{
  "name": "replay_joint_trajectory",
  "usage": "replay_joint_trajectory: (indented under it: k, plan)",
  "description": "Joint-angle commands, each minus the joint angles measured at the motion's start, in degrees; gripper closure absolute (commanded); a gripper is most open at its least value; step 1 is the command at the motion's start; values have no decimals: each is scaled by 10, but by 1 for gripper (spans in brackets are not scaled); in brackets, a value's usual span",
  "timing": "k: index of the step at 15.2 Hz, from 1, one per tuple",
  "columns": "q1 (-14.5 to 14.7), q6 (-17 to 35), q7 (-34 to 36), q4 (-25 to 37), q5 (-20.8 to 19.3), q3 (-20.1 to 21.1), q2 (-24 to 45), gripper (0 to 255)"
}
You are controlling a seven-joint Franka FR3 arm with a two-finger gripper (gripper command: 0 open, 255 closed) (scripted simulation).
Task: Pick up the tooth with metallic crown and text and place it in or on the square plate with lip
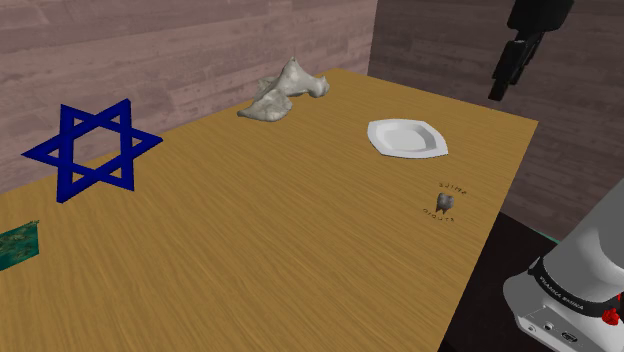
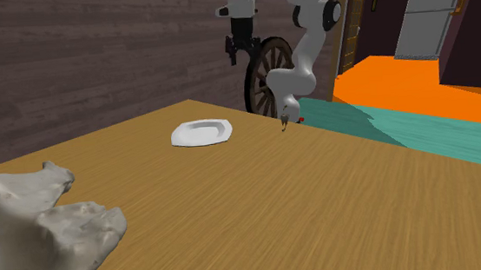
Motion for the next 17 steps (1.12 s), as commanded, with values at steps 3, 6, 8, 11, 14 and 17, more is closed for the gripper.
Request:
replay_joint_trajectory:
  k: [3,6,8,11,14,17]
  plan:
    - [6,11,23,-26,21,16,-6,0]
    - [18,29,58,-61,55,40,-11,0]
    - [26,43,81,-82,79,58,-11,0]
    - [40,66,114,-110,117,85,-7,0]
    - [56,93,147,-133,157,115,3,0]
    - [72,124,179,-151,198,145,21,0]
